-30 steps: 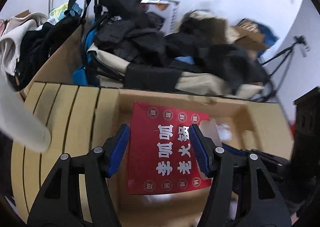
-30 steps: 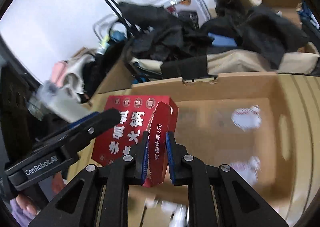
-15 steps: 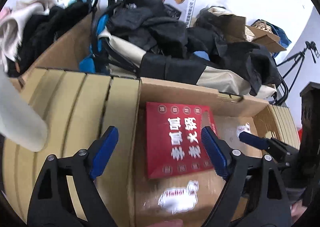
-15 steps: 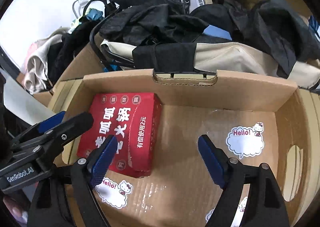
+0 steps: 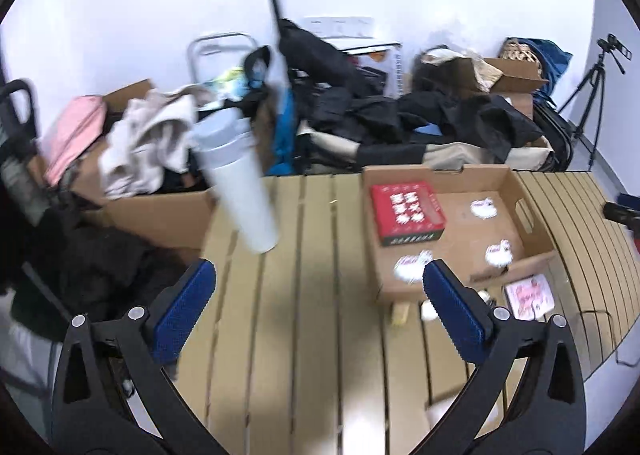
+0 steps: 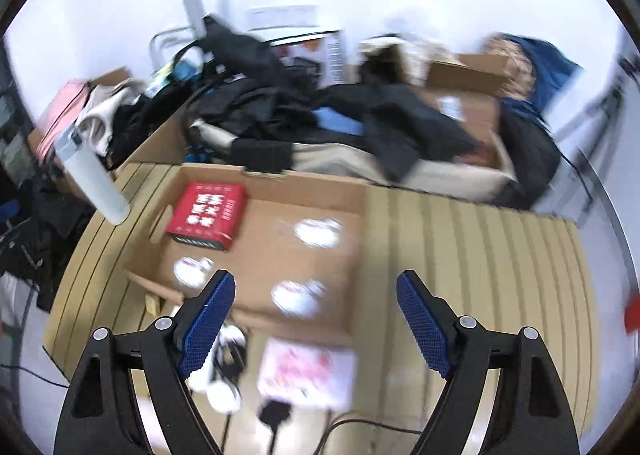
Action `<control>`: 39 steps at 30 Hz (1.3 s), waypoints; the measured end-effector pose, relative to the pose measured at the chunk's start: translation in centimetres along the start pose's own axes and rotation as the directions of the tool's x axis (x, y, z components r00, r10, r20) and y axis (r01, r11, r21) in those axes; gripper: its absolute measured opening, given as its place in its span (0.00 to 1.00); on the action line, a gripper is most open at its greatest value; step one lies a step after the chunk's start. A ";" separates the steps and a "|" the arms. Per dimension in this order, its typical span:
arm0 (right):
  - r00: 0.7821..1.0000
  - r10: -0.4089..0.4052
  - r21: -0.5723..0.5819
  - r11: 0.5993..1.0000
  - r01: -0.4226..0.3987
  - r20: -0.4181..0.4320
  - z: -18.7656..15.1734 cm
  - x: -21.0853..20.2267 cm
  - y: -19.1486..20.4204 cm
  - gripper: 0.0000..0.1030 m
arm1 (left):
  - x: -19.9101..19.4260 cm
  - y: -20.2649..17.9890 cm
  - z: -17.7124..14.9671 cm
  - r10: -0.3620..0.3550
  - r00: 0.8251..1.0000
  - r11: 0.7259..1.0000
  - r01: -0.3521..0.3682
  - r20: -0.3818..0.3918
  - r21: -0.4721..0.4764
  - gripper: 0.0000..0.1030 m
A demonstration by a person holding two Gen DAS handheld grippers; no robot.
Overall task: Organize objects
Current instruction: 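Withdraw both grippers from the tray toward the white foam block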
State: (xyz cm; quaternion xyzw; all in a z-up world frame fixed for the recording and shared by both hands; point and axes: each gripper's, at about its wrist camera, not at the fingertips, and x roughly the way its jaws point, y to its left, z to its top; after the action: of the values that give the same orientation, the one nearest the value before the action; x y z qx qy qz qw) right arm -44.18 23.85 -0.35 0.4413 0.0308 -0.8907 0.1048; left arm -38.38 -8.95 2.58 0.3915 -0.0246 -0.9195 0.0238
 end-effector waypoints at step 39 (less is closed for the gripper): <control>0.970 0.145 -0.353 0.933 -0.068 0.195 -22.1 -14.2 8.6 0.84 | -10.2 -6.4 -20.1 -0.125 0.979 0.992 0.120 0.162 0.035 1.00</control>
State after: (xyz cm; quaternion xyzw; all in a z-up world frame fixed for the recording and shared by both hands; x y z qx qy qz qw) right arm -16.72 20.96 -2.22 0.3168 0.1502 -0.9075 0.2314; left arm -17.01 -2.50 -4.37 0.3158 -0.0140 -0.9479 -0.0400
